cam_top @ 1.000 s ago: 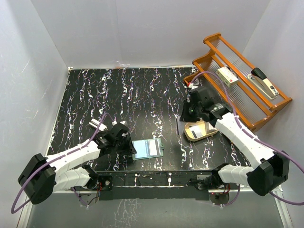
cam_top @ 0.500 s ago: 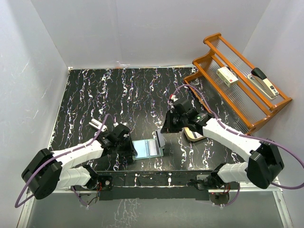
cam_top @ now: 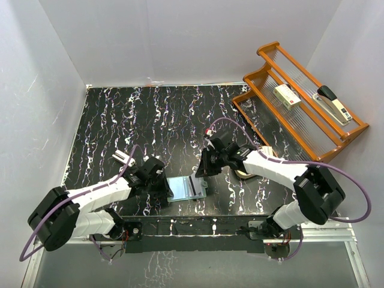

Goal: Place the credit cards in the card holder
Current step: Insert the credit card into the card holder.

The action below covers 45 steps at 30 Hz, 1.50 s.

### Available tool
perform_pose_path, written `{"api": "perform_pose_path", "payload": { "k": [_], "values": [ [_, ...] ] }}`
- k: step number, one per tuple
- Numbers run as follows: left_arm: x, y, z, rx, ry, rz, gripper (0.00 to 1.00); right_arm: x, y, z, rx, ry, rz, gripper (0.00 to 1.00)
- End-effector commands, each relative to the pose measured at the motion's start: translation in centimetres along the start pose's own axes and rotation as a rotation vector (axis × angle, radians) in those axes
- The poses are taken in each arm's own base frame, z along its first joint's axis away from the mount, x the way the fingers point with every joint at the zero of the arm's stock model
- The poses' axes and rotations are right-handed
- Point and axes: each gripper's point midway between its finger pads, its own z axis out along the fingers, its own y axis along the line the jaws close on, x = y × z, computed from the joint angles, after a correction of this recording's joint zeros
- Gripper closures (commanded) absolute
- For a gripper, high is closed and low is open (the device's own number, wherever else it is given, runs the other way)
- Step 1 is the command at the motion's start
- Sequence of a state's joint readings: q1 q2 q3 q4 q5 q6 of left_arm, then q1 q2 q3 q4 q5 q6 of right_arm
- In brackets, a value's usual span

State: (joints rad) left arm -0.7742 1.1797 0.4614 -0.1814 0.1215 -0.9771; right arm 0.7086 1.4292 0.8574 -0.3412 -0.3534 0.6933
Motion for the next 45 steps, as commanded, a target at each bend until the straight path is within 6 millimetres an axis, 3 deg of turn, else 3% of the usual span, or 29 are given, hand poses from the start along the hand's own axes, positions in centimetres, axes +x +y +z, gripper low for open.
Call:
{"api": "perform_pose_path", "payload": {
  "k": [1, 8, 26, 40, 45],
  "values": [
    [-0.5, -0.1, -1.4, -0.015, -0.023, -0.015, 0.94, -0.4, 2.3, 0.8, -0.108, -0.017, -0.036, 1.0],
    [-1.0, 0.9, -2.0, -0.077, -0.054, -0.025, 0.86, -0.1, 2.4, 1.8, -0.127, 0.002, -0.052, 1.0],
    [0.4, 2.5, -0.6, -0.112, 0.004, -0.014, 0.99, 0.9, -0.7, 5.2, -0.044, 0.065, -0.073, 1.0],
    [0.7, 3.1, -0.5, -0.136, 0.011, -0.009, 1.0, 0.1, -0.2, 5.6, -0.058, 0.066, -0.13, 1.0],
    [0.7, 3.1, -0.5, -0.132, 0.012, -0.011, 0.99, 0.1, -0.9, 6.3, -0.042, 0.068, -0.144, 1.0]
  ]
}}
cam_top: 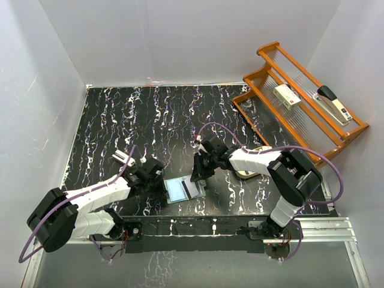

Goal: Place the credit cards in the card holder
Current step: Insert the credit card into the card holder.

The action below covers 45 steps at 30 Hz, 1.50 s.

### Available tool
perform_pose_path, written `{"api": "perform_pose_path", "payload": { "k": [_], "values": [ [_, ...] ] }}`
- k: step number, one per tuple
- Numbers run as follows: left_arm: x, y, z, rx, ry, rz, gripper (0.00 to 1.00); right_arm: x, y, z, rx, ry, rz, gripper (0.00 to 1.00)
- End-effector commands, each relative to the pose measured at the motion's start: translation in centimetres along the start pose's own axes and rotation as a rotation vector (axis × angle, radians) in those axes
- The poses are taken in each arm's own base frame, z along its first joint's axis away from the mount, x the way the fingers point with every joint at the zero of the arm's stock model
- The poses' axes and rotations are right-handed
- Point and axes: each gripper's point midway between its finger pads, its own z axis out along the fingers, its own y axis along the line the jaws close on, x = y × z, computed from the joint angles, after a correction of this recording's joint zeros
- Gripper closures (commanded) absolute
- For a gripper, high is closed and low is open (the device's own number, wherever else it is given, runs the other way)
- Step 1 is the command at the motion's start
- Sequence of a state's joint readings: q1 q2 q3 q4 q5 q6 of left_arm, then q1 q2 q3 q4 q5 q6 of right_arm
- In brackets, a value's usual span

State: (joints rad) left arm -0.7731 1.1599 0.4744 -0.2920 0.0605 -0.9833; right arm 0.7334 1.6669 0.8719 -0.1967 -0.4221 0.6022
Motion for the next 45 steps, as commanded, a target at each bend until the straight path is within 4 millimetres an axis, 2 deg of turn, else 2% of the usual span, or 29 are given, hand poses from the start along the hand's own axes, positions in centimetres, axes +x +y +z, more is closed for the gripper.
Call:
{"api": "perform_pose_path", "payload": {
  "k": [1, 12, 13, 15, 26, 40, 43, 45],
  "values": [
    [0.5, 1.1, 0.2, -0.033, 0.019, 0.005, 0.99, -1.8, 0.7, 0.8, -0.02, -0.046, -0.068, 1.0],
    [0.6, 1.1, 0.2, -0.035, 0.021, 0.006, 0.99, -2.8, 1.1, 1.5, -0.04, -0.067, -0.073, 1.0],
    [0.5, 1.1, 0.2, -0.035, 0.02, 0.006, 0.99, -2.4, 0.6, 2.2, -0.033, -0.046, -0.056, 1.0],
    [0.5, 1.0, 0.2, -0.034, 0.02, 0.007, 0.99, -2.3, 0.8, 2.4, -0.046, -0.045, -0.043, 1.0],
    [0.5, 1.1, 0.1, -0.034, 0.018, 0.007, 0.99, -2.7, 1.1, 2.6, -0.068, -0.075, -0.013, 1.0],
    [0.5, 0.8, 0.0, -0.018, 0.018, 0.002, 0.99, -1.7, 1.8, 3.5, -0.085, -0.076, 0.031, 1.0],
    [0.5, 0.8, 0.0, -0.019, 0.017, 0.002, 0.99, -1.5, 1.9, 3.5, -0.081, -0.071, 0.031, 0.95],
    [0.5, 0.7, 0.0, -0.017, 0.016, 0.002, 0.98, -1.5, 1.8, 3.4, -0.062, -0.068, 0.029, 0.85]
  ]
}}
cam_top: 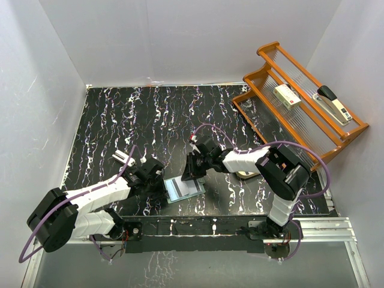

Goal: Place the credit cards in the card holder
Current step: Insert the credit card into the card holder.

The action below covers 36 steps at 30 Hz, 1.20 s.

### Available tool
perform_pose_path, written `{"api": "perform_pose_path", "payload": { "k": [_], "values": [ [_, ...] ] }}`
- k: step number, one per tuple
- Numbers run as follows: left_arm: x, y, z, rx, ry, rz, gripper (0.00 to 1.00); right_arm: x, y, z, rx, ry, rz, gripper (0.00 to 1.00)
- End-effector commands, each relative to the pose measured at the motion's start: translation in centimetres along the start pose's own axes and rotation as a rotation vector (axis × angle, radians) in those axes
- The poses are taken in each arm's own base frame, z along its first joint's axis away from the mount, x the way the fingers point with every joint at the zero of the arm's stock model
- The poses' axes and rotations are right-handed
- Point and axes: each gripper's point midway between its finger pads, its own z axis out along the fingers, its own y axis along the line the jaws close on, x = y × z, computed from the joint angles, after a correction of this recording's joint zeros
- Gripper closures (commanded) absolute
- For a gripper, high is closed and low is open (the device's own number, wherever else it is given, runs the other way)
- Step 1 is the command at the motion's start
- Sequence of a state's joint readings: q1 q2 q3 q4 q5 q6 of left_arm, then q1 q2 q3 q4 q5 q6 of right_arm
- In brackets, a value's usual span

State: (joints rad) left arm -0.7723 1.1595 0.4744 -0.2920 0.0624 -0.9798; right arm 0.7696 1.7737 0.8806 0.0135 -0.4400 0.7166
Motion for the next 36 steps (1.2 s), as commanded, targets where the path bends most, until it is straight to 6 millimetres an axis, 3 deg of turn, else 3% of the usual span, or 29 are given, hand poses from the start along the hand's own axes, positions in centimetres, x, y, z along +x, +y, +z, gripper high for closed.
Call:
{"api": "perform_pose_path", "payload": {
  "k": [1, 4, 5, 10, 19, 25, 32, 36],
  "values": [
    [0.5, 0.6, -0.1, -0.014, 0.016, 0.0, 0.98, -0.3, -0.2, 0.1, 0.038, -0.025, -0.016, 0.81],
    [0.5, -0.2, -0.2, 0.025, 0.022, -0.009, 0.97, -0.3, -0.6, -0.4, 0.078, -0.026, -0.011, 0.69],
    [0.6, -0.3, -0.2, 0.035, 0.024, -0.015, 0.96, -0.6, 0.2, -1.1, 0.066, -0.04, -0.016, 0.66],
    [0.5, -0.7, -0.5, 0.053, 0.019, -0.026, 0.96, -0.4, 0.2, -1.8, 0.101, -0.045, -0.016, 0.56],
    [0.4, -1.1, -0.4, 0.075, 0.018, -0.015, 0.96, 0.7, 1.2, -1.2, 0.078, -0.028, 0.003, 0.54],
    [0.7, -1.5, 0.1, 0.108, 0.029, -0.017, 0.96, 0.9, 3.4, -0.5, 0.025, -0.081, 0.071, 0.55],
    [0.3, -1.6, -0.5, 0.111, 0.015, -0.042, 0.94, 0.0, 1.8, -2.2, 0.18, -0.119, 0.021, 0.51],
    [-0.6, -0.9, -1.3, 0.094, -0.018, -0.086, 0.91, 0.1, 2.0, -2.9, 0.189, -0.112, 0.002, 0.48]
  ]
}}
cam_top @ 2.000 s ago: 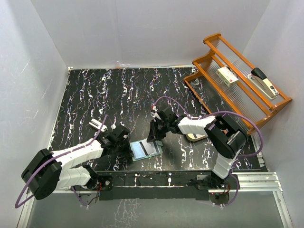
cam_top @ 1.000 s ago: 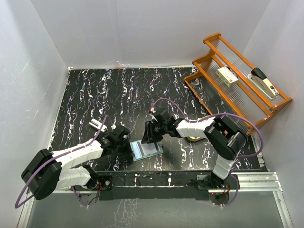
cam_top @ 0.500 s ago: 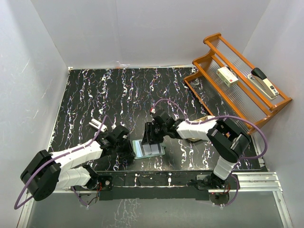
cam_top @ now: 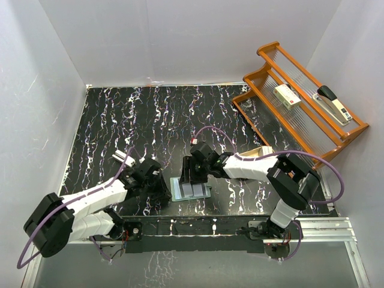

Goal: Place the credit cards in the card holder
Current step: Insert the credit card into the card holder.

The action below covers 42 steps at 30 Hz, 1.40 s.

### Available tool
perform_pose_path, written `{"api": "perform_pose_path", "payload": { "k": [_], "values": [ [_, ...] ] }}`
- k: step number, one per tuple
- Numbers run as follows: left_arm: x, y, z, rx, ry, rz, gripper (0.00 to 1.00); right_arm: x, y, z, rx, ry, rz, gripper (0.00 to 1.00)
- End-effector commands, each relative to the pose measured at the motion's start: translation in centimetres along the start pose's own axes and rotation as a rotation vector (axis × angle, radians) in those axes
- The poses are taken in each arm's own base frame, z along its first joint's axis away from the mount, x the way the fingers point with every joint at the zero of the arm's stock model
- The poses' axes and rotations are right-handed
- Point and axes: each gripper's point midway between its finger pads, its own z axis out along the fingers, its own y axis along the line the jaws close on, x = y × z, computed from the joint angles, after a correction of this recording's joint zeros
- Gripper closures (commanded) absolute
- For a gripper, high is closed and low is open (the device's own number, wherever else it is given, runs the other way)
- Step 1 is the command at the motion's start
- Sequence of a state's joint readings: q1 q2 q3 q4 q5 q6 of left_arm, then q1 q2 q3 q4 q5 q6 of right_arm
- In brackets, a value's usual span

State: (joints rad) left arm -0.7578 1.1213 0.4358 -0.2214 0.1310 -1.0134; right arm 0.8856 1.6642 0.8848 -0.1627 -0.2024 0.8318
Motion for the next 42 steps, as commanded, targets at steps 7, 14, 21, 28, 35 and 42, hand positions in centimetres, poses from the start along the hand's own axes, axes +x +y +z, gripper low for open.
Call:
{"api": "perform_pose_path", "payload": {
  "k": [7, 14, 21, 28, 35, 42],
  "values": [
    [-0.8, 1.1, -0.9, 0.001, -0.018, -0.091, 0.8, -0.8, 1.4, -1.3, -0.018, -0.034, -0.049, 0.45],
    [-0.4, 0.9, -0.2, 0.04, -0.002, -0.09, 0.74, -0.3, 1.7, -1.0, -0.014, -0.039, -0.032, 0.44],
    [0.3, -0.8, 0.6, 0.146, 0.053, -0.078, 0.67, -0.3, 2.7, -0.7, -0.065, -0.058, 0.02, 0.5],
    [-0.3, -1.8, 0.3, 0.18, 0.033, -0.068, 0.66, 0.0, 3.3, -0.4, -0.1, -0.059, 0.049, 0.54],
    [-0.2, -1.6, 0.2, 0.185, 0.028, -0.075, 0.65, 0.3, 3.3, -0.7, -0.104, -0.067, 0.058, 0.6],
    [-0.1, -1.3, -0.1, 0.161, 0.028, -0.081, 0.65, 0.0, 2.7, -1.4, -0.047, -0.09, -0.01, 0.56]
  ]
}}
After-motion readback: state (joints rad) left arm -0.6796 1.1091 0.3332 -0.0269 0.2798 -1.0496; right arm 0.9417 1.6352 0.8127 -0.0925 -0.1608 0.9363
